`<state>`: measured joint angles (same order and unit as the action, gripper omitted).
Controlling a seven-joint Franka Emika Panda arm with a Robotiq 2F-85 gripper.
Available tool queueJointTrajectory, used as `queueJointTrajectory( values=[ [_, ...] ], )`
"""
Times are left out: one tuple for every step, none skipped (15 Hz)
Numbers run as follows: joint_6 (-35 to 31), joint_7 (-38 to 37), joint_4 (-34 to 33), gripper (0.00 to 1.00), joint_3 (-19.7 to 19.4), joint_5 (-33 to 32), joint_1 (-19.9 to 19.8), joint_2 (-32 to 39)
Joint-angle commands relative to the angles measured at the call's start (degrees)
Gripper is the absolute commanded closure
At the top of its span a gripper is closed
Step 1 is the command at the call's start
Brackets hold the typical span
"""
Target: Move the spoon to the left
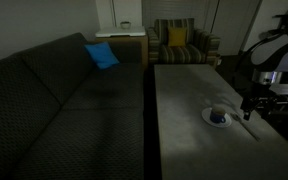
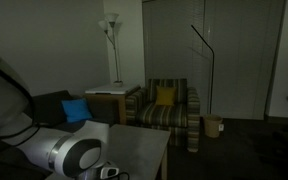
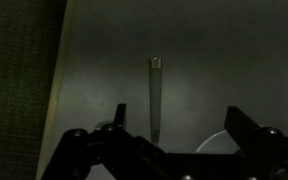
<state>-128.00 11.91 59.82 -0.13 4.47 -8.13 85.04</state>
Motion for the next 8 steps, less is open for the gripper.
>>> queueJointTrajectory(
  values=[
    [-2.69,-1.01,0.85,0.00,-2.07,-4.37,2.45,-0.10],
    [-3.22,-2.56,1.20,0.00,-2.71,-5.23,2.95,-0.09],
    [-3.63,-3.34,1.40,0.00,-3.00,-5.95,3.26,-0.09],
    [-3.87,-3.38,1.43,0.00,-2.97,-6.40,2.93,-0.09],
    [-4.31,-3.13,1.53,0.00,-2.69,-6.54,2.55,-0.09],
    [-5.45,-2.60,2.37,0.00,-1.81,-6.23,2.15,-0.08],
    [-5.31,-0.66,3.06,0.00,-0.58,-5.99,1.60,-0.08],
    [-4.65,1.79,3.56,0.00,0.69,-5.77,0.78,-0.05]
  ],
)
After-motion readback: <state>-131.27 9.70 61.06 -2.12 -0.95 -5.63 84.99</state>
